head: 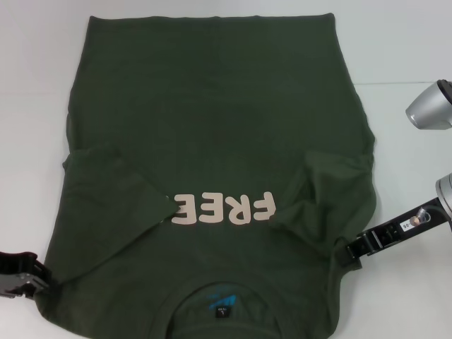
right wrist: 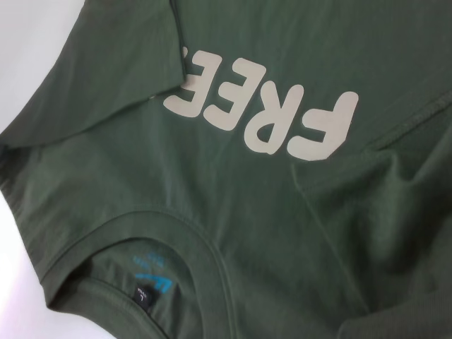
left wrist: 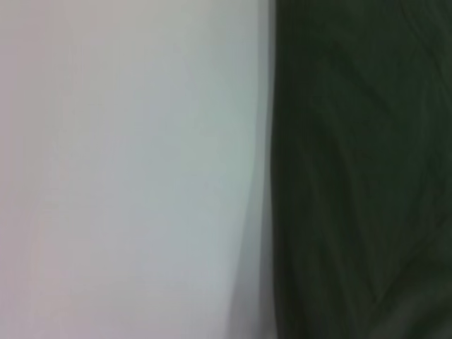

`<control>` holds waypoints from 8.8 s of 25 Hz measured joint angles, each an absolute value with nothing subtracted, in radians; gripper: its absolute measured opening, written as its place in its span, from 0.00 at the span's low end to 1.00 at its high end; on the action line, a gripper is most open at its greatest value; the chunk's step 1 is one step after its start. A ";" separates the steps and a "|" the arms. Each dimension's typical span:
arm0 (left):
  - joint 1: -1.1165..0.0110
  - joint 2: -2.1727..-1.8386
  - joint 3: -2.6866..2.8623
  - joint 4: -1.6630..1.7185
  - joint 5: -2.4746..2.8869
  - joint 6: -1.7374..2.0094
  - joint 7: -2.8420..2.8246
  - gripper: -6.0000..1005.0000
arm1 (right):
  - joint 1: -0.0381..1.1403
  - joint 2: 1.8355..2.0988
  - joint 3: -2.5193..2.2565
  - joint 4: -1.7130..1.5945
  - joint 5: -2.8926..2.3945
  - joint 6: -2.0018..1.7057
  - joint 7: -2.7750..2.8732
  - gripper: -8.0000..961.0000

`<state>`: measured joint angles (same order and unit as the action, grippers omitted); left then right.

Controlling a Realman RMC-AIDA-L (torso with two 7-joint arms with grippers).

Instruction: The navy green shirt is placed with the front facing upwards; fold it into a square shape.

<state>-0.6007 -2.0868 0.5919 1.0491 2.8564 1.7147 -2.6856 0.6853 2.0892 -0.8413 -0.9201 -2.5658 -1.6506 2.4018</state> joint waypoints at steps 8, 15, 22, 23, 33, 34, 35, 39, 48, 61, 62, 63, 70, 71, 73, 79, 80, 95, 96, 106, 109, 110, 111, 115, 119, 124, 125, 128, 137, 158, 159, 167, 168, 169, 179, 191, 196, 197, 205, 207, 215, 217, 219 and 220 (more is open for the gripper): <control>-0.596 -2.087 0.594 1.049 2.858 1.716 -2.668 0.21 | 0.686 2.089 -0.841 -0.920 -2.551 -1.651 2.402 0.06; -0.590 -2.091 0.588 1.048 2.858 1.703 -2.603 0.03 | 0.666 2.088 -0.830 -0.907 -2.510 -1.648 2.383 0.06; -0.567 -2.096 0.525 1.011 2.834 1.651 -2.494 0.03 | 0.595 2.085 -0.787 -0.858 -2.373 -1.642 2.288 0.06; -0.568 -2.094 0.500 0.996 2.823 1.648 -2.469 0.03 | 0.585 2.085 -0.783 -0.854 -2.358 -1.642 2.270 0.06; -0.534 -2.088 0.347 0.878 2.722 1.641 -2.166 0.03 | 0.504 2.085 -0.650 -0.739 -2.262 -1.633 2.027 0.06; -0.531 -2.088 0.331 0.871 2.719 1.640 -2.144 0.03 | 0.498 2.085 -0.637 -0.733 -2.255 -1.637 2.008 0.06; -0.525 -2.088 0.300 0.864 2.715 1.641 -2.107 0.03 | 0.489 2.085 -0.621 -0.729 -2.245 -1.639 1.985 0.06; -0.509 -2.084 0.228 0.855 2.702 1.652 -2.015 0.03 | 0.455 2.082 -0.591 -0.721 -2.206 -1.653 1.926 0.06; -0.498 -2.076 0.170 0.856 2.691 1.670 -1.900 0.03 | 0.419 2.083 -0.503 -0.656 -2.183 -1.699 1.755 0.06; -0.480 -2.074 0.134 0.831 2.620 1.758 -1.530 0.03 | 0.367 2.073 -0.369 -0.551 -2.182 -1.698 1.400 0.06; -0.475 -2.074 0.128 0.830 2.619 1.773 -1.499 0.03 | 0.362 2.073 -0.366 -0.548 -2.182 -1.697 1.384 0.06; -0.470 -2.074 0.120 0.828 2.618 1.784 -1.471 0.03 | 0.357 2.072 -0.362 -0.546 -2.182 -1.697 1.367 0.06; -0.422 -2.079 0.028 0.824 2.618 1.830 -1.271 0.03 | 0.302 2.070 -0.275 -0.492 -2.181 -1.739 1.127 0.05; -0.416 -2.080 0.024 0.824 2.618 1.834 -1.248 0.03 | 0.294 2.069 -0.265 -0.490 -2.181 -1.750 1.104 0.05; -0.403 -2.082 0.019 0.824 2.618 1.845 -1.205 0.03 | 0.277 2.069 -0.246 -0.488 -2.181 -1.774 1.065 0.05; -0.386 -2.085 0.004 0.825 2.618 1.927 -1.102 0.03 | 0.211 2.070 -0.208 -0.476 -2.181 -1.824 0.960 0.05; -0.385 -2.085 -0.007 0.825 2.618 1.950 -1.091 0.03 | 0.199 2.071 -0.200 -0.476 -2.181 -1.824 0.953 0.05; -0.356 -2.088 -0.021 0.844 2.629 1.997 -1.089 0.03 | 0.118 2.083 -0.156 -0.475 -2.193 -1.899 0.839 0.05; -0.357 -2.088 -0.022 0.844 2.627 1.995 -1.090 0.03 | 0.114 2.084 -0.156 -0.475 -2.193 -1.908 0.827 0.06; -0.377 -2.077 -0.106 0.820 2.556 1.986 -1.097 0.03 | 0.124 2.081 -0.064 -0.461 -2.186 -1.897 0.813 0.06; -0.373 -2.074 -0.135 0.812 2.544 1.965 -1.098 0.03 | 0.130 2.075 -0.024 -0.455 -2.186 -1.897 0.815 0.06; -0.371 -2.074 -0.137 0.808 2.539 1.960 -1.099 0.03 | 0.133 2.074 -0.016 -0.451 -2.186 -1.897 0.815 0.06; -0.371 -2.074 -0.137 0.808 2.539 1.960 -1.099 0.03 | 0.135 2.072 -0.011 -0.449 -2.186 -1.897 0.815 0.06; -0.364 -2.074 -0.166 0.784 2.525 1.947 -1.084 0.03 | 0.149 2.072 0.005 -0.442 -2.186 -1.895 0.816 0.06; -0.352 -2.074 -0.175 0.778 2.496 1.957 -1.072 0.03 | 0.162 2.072 0.029 -0.436 -2.185 -1.896 0.816 0.06; -0.345 -2.073 -0.183 0.779 2.478 1.953 -1.073 0.03 | 0.174 2.070 0.072 -0.436 -2.183 -1.899 0.816 0.06; -0.345 -2.072 -0.192 0.778 2.477 1.950 -1.073 0.03 | 0.176 2.070 0.080 -0.435 -2.183 -1.899 0.816 0.06; -0.346 -2.069 -0.218 0.773 2.477 1.938 -1.075 0.03 | 0.185 2.069 0.096 -0.429 -2.183 -1.898 0.816 0.06; -0.398 -2.056 -0.242 0.683 2.457 1.810 -1.090 0.03 | 0.251 2.074 0.120 -0.414 -2.183 -1.862 0.826 0.06; -0.675 -2.059 -0.203 0.477 2.370 1.210 -1.039 0.03 | 0.507 2.056 0.146 -0.398 -2.155 -1.418 1.067 0.06; -0.686 -2.059 -0.200 0.467 2.364 1.184 -1.036 0.03 | 0.520 2.055 0.144 -0.398 -2.155 -1.395 1.074 0.06; -0.763 -2.060 -0.180 0.402 2.287 0.984 -1.011 0.03 | 0.615 2.054 0.109 -0.396 -2.153 -1.196 1.148 0.06; -0.773 -2.060 -0.179 0.391 2.283 0.961 -0.999 0.03 | 0.626 2.054 0.105 -0.392 -2.150 -1.171 1.152 0.05; -0.780 -2.059 -0.179 0.384 2.280 0.940 -0.990 0.03 | 0.636 2.054 0.100 -0.385 -2.148 -1.145 1.157 0.05; -0.870 -2.059 -0.179 0.287 2.226 0.725 -0.862 0.03 | 0.721 2.050 0.052 -0.341 -2.142 -0.964 1.159 0.06; -0.899 -2.060 -0.187 0.242 2.218 0.590 -0.835 0.04 | 0.760 2.043 0.038 -0.293 -2.119 -0.845 1.132 0.06; -0.903 -2.066 -0.182 0.228 2.167 0.564 -0.785 0.04 | 0.783 2.048 0.038 -0.275 -2.118 -0.806 1.099 0.05; -0.903 -2.067 -0.182 0.228 2.162 0.562 -0.778 0.04 | 0.787 2.050 0.038 -0.272 -2.118 -0.796 1.099 0.05; -0.909 -2.086 -0.179 0.221 2.149 0.561 -0.737 0.04 | 0.801 2.063 0.038 -0.256 -2.118 -0.720 1.098 0.06; -0.910 -2.089 -0.180 0.219 2.149 0.560 -0.732 0.04 | 0.801 2.063 0.039 -0.255 -2.118 -0.719 1.098 0.08; -0.913 -2.106 -0.185 0.219 2.126 0.553 -0.732 0.04 | 0.801 2.066 0.035 -0.255 -2.118 -0.690 1.097 0.21; -0.911 -2.108 -0.186 0.222 2.096 0.552 -0.732 0.06 | 0.801 2.066 0.031 -0.255 -2.118 -0.686 1.097 0.25; -0.906 -2.109 -0.186 0.224 2.060 0.552 -0.732 0.09 | 0.801 2.066 0.028 -0.255 -2.118 -0.685 1.097 0.29; -0.903 -2.110 -0.186 0.224 2.045 0.552 -0.732 0.11 | 0.801 2.065 0.028 -0.255 -2.119 -0.684 1.097 0.31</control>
